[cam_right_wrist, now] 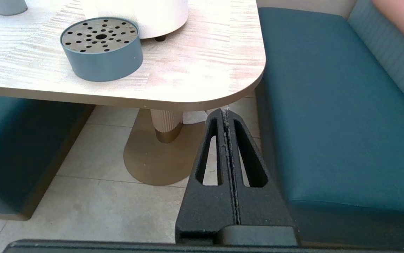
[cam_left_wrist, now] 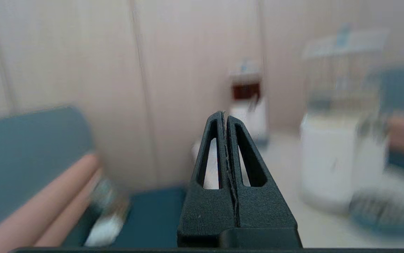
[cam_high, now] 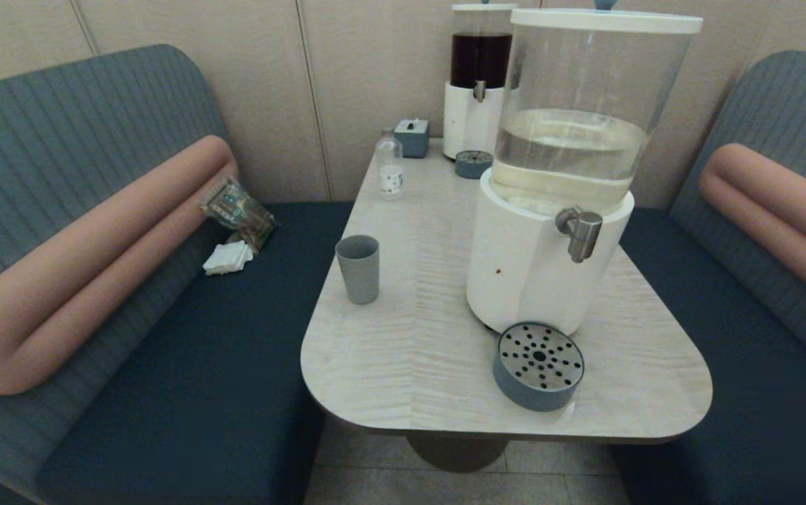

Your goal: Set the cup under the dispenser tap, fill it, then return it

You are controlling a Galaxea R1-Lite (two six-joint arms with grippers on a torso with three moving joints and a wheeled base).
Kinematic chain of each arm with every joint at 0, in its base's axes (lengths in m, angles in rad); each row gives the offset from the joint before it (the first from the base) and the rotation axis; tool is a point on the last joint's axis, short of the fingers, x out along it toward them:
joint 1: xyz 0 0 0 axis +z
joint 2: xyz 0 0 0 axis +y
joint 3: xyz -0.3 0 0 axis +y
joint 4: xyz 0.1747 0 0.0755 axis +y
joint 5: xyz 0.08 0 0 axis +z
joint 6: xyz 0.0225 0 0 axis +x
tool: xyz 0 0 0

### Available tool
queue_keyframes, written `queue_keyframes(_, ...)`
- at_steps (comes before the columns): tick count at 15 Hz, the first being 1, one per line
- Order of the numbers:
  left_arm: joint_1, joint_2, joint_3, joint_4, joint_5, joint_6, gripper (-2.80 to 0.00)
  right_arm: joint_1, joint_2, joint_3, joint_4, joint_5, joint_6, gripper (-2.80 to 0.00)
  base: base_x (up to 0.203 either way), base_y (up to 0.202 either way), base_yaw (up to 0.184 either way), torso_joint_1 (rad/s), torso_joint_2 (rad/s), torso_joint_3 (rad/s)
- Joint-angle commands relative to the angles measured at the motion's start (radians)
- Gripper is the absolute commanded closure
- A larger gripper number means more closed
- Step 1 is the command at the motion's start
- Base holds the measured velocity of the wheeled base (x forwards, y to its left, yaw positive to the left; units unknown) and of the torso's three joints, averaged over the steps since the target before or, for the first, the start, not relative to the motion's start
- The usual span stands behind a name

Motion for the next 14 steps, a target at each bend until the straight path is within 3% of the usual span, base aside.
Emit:
queue_keyframes(1, 0.009, -0.075, 0.153, 0.067, 0.017, 0.033, 0.00, 0.000, 0.000, 0.002, 0.000, 0.000, 0.000, 0.00, 0.000, 0.000, 0.000, 0.000, 0.00, 0.000)
queue_keyframes(4, 0.011, -0.074, 0.174, 0.315, 0.097, 0.091, 0.00, 0.000, 0.002, 0.002, 0.000, 0.000, 0.000, 0.00, 0.000, 0.000, 0.000, 0.000, 0.00, 0.000)
queue_keyframes(7, 0.011, -0.073, 0.173, 0.518, 0.119, 0.101, 0.00, 0.000, 0.001, 0.002, 0.000, 0.000, 0.000, 0.00, 0.000, 0.000, 0.000, 0.000, 0.00, 0.000)
queue_keyframes(14, 0.011, -0.073, 0.174, 0.531, 0.130, 0.080, 0.00, 0.000, 0.000, 0.002, -0.001, -0.001, 0.000, 0.00, 0.000, 0.000, 0.000, 0.000, 0.00, 0.000)
